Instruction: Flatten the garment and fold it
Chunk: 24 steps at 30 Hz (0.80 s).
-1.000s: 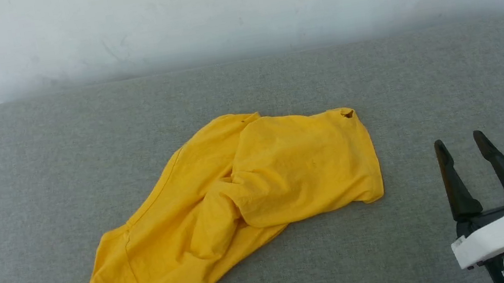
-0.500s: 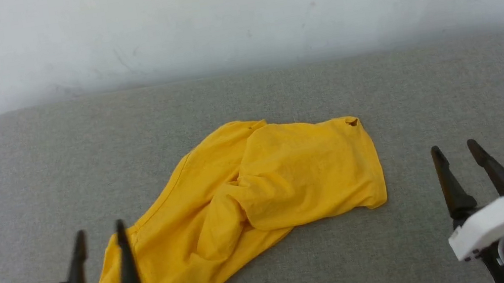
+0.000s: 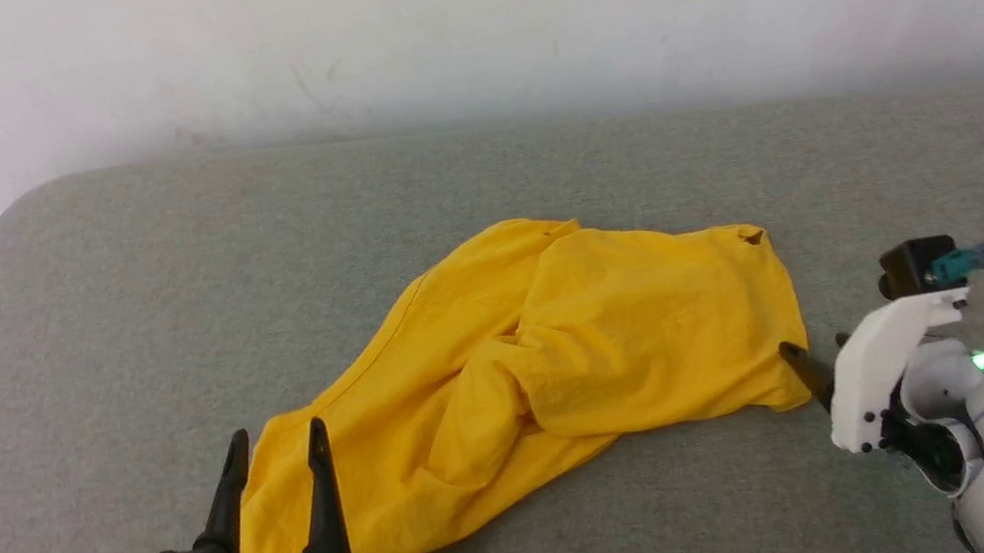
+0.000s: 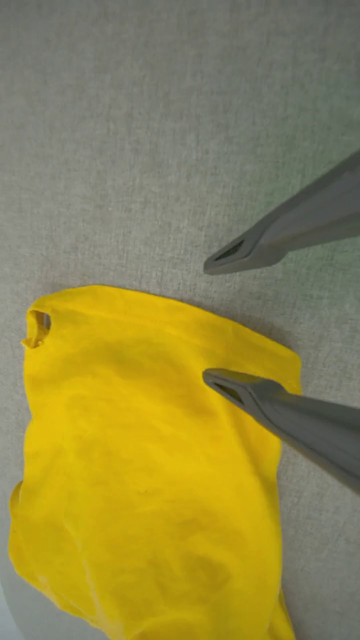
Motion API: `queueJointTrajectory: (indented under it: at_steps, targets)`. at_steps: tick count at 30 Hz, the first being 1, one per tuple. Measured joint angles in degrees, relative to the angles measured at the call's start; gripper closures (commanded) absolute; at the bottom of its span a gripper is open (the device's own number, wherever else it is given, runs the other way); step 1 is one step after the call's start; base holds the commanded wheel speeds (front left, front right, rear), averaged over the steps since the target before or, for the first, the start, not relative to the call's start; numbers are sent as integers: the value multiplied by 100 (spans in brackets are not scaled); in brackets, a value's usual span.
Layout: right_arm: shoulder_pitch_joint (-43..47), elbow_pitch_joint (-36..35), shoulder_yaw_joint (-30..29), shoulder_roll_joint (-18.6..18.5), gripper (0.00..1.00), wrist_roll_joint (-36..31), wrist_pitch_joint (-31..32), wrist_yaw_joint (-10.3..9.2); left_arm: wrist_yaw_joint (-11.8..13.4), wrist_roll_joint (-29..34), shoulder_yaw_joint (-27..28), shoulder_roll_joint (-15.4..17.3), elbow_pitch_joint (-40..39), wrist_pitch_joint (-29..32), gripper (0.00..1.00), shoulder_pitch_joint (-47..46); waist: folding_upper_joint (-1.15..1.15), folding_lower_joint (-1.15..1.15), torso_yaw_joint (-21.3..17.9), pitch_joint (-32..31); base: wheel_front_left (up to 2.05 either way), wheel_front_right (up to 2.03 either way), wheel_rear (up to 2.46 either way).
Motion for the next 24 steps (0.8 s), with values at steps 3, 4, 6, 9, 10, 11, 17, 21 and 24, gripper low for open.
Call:
queueJointTrajectory:
  at_steps: [3, 4, 6, 9, 10, 11, 17, 21, 24]
  targets:
    - [-349, 639, 243, 20, 0, 199, 296, 0, 0, 18, -14, -46, 31, -29, 0, -19, 0, 0, 117, 49, 0, 0, 0]
    - [-432, 822, 316, 34, 0, 297, 443, 0, 0, 18, -9, -53, 45, -42, 0, -21, 0, 0, 155, 65, 0, 0, 0]
    - [-632, 1027, 501, -25, 71, 486, 814, -4, -1, 20, -14, -59, 83, -42, 0, -23, 0, 0, 227, 87, 0, 0, 0]
    - [-733, 1112, 717, -96, 100, 843, 1171, -7, 0, 32, 14, -71, 120, -43, 0, -21, 0, 0, 288, 48, 0, 0, 0]
    - [-727, 1076, 803, -97, 100, 950, 1184, -7, 1, 32, 37, -69, 115, -43, 0, -18, 0, 0, 289, 26, 0, 0, 0]
    - [-698, 1009, 887, -104, 100, 1065, 1191, -7, 3, 32, 57, -64, 113, -44, 0, -14, 0, -1, 277, 6, 0, 0, 0]
    - [-431, -53, 1247, -680, 100, 1092, 203, 0, 10, 33, 140, 15, 46, -48, 0, 4, 0, 0, 24, -94, 0, 0, 0]
    - [-16, -1140, 732, -1163, 100, 758, -409, 0, 22, 31, 201, 57, -3, -48, 0, 76, 0, 0, -196, -160, 0, 0, 0]
    - [868, -2024, -35, -1243, 100, 441, -379, 1, 74, 24, 230, 73, -43, -46, 0, 191, 0, 0, -371, -206, 0, 0, 0]
